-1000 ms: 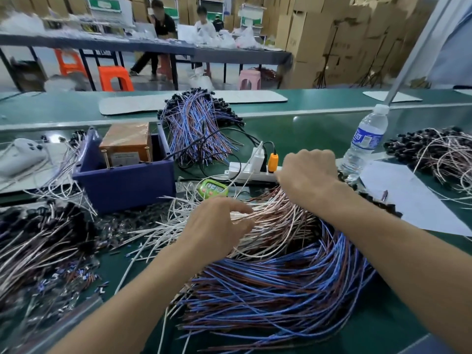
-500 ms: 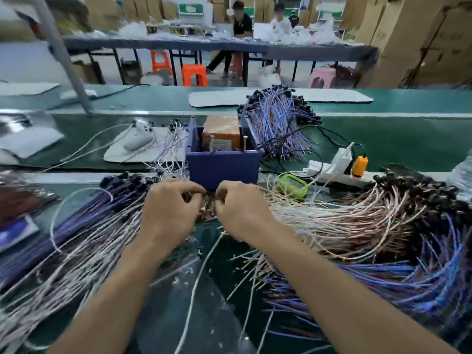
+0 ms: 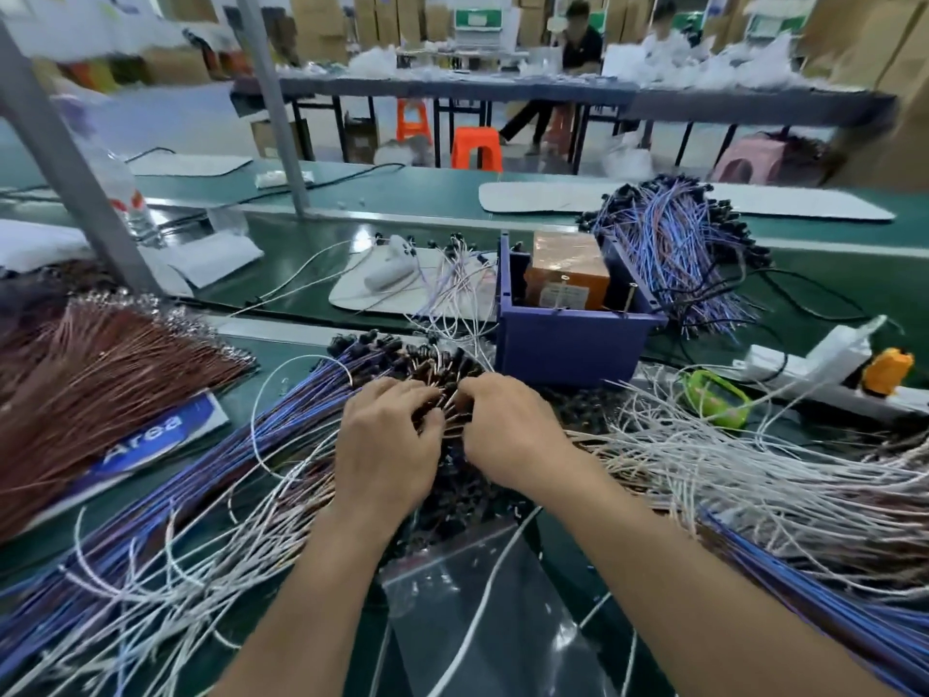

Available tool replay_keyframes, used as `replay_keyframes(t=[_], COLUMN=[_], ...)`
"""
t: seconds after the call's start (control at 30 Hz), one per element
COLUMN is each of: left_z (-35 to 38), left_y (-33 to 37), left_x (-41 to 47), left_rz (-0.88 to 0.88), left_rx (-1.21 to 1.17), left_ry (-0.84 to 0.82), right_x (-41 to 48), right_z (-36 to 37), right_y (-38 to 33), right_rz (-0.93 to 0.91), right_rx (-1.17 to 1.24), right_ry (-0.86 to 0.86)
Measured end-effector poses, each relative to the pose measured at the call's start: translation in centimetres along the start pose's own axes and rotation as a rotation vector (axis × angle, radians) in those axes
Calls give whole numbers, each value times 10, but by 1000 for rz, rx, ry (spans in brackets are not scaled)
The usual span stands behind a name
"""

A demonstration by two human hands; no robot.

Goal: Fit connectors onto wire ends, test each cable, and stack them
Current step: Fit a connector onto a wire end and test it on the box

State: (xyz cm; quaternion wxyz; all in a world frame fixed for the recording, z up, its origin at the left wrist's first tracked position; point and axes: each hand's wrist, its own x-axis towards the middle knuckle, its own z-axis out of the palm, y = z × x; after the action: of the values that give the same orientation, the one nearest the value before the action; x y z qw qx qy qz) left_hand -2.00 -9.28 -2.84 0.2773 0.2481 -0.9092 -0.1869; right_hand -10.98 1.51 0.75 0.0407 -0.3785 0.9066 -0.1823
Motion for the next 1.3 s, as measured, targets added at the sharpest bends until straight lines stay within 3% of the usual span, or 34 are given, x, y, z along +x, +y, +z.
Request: replay_keyframes(t=[0.07, 0.23, 0.4, 0.47, 0.57, 0.63, 0.67, 0.8, 0.93, 1.17, 1.3], left_z=[0, -6, -11, -13, -14, -10, -7, 5, 15, 27, 27], left_y=[-1, 5, 28, 33, 37, 43, 47, 67, 82, 78, 72], left_x=[1, 1, -13, -16, -19, -21, -22, -24, -20, -16, -13], left_rz=[10, 43, 285, 287, 140, 104, 123, 233, 342, 191, 185], left_rx=[-12, -17, -162, -244, -446, -597, -637, -644, -572, -586, -516], left_ry=[-7, 74, 188, 166, 46, -47, -75, -174, -224, -320, -283], right_x=[-3, -14, -33, -44, -63, -75, -81, -91, -89, -94, -95], right_z=[-1, -14, -42, -54, -67, -67, -65, -59, -72, -66, -64], right_y=[2, 9, 15, 25, 46, 55, 56, 60, 71, 105, 116], right_rz=[-27, -15, -60, -12, 91, 147, 162, 248, 196, 283, 337], right_rx=[-21, 233, 320, 542, 1170, 1590, 1675, 1783, 1927, 1966, 1934], right_ry=[36, 281, 399, 446, 520, 485, 449, 376, 359, 273, 251])
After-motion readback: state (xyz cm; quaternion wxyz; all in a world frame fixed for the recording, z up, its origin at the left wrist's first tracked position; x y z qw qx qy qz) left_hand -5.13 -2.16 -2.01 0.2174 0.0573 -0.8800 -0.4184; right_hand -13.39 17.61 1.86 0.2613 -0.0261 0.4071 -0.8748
